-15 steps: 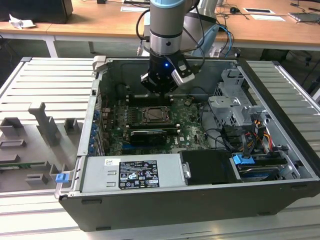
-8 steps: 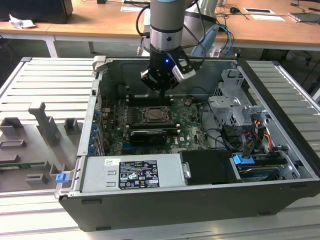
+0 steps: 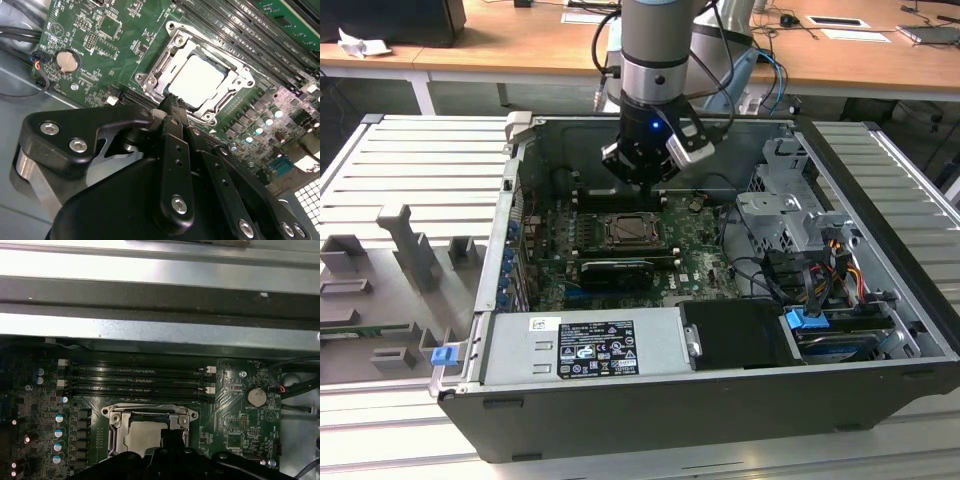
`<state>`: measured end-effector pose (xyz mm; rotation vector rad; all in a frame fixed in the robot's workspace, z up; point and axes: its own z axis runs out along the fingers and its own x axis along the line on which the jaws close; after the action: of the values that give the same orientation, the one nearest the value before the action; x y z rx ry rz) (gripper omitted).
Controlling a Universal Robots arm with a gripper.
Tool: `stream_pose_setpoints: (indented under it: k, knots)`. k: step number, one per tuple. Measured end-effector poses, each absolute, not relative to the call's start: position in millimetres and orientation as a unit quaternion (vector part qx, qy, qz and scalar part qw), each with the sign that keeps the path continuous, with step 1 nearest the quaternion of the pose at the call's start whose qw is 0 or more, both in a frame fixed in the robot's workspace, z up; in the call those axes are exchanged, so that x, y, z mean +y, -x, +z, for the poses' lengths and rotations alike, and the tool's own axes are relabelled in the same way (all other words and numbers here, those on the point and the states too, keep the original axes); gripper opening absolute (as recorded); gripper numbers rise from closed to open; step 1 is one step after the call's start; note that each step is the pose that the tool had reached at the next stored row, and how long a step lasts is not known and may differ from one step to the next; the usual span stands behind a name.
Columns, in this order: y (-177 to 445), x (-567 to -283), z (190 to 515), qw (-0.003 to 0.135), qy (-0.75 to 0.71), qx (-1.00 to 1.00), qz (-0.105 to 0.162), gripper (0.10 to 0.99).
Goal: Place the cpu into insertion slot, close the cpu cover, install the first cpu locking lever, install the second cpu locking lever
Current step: 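Install the second cpu locking lever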
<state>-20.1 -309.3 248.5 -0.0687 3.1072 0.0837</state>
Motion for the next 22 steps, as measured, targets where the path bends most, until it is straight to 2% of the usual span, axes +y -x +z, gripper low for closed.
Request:
stream_pose_setpoints:
  k: [22]
  knots:
    - [20.1, -319.9, 248.5, 0.016, 0.022, 0.999, 0.027, 0.106]
